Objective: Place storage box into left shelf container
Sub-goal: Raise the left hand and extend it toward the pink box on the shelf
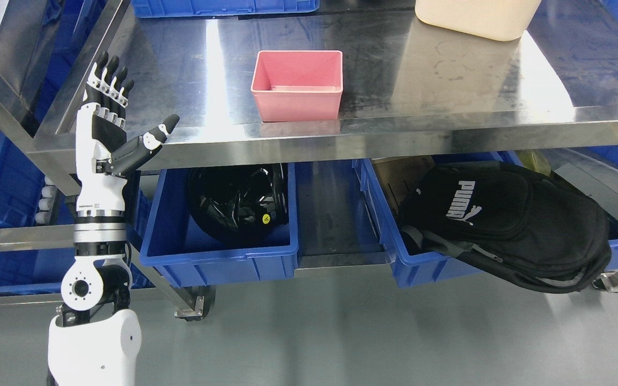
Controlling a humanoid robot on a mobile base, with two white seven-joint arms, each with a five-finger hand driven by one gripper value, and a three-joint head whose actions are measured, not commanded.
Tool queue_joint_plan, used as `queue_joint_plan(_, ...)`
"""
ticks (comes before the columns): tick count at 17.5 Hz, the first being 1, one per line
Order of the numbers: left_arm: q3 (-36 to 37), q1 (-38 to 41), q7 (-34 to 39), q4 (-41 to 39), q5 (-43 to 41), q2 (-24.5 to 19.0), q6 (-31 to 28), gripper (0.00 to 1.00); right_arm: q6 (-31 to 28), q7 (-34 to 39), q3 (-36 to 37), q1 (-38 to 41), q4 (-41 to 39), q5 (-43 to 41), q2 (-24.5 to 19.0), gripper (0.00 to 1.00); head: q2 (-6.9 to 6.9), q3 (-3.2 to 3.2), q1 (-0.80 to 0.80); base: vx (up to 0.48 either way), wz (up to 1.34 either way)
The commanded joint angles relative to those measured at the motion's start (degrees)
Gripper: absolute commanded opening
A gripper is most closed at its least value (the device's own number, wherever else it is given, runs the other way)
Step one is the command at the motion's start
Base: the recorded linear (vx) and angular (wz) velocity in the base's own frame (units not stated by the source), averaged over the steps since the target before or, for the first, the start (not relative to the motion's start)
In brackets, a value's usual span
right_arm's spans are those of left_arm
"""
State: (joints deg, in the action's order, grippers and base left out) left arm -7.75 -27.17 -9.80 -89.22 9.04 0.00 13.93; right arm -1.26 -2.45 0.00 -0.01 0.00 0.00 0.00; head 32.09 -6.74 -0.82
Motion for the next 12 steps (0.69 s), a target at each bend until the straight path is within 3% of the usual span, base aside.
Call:
queue_joint_plan(1,-0.1,-0.5,-0.7,-0.4,-0.1,-1.0,-0.2,1.0,0.0,0.0,0.3,0.5,-1.0,0.1,1.0,1.0,0.0,0.0,0.0,-0.005,-0.06)
queue_joint_plan(5,-2.1,-4.5,-8.9,-0.2,-0.2,-1.0,-0.4,1.0,0.0,0.0,0.3,0.5,-1.0,0.1,1.0,1.0,0.0,0.0,0.0,-0.002,-0.01)
queue_joint_plan(9,-2.5,-19.9,-29.8,6.1,-4.1,-11.7,-9.8,1.0,0.0,0.0,0.3,0.5,-1.0,0.1,1.0,1.0,0.0,0.0,0.0,0.0,0.0)
queue_joint_plan(12,2.4,-28.2,-41.0,13.8,-10.7,-16.3,-11.0,0.99,0.0,0.0,0.3,0.5,-1.0,0.1,1.0,1.0,0.0,0.0,0.0,0.0,0.0)
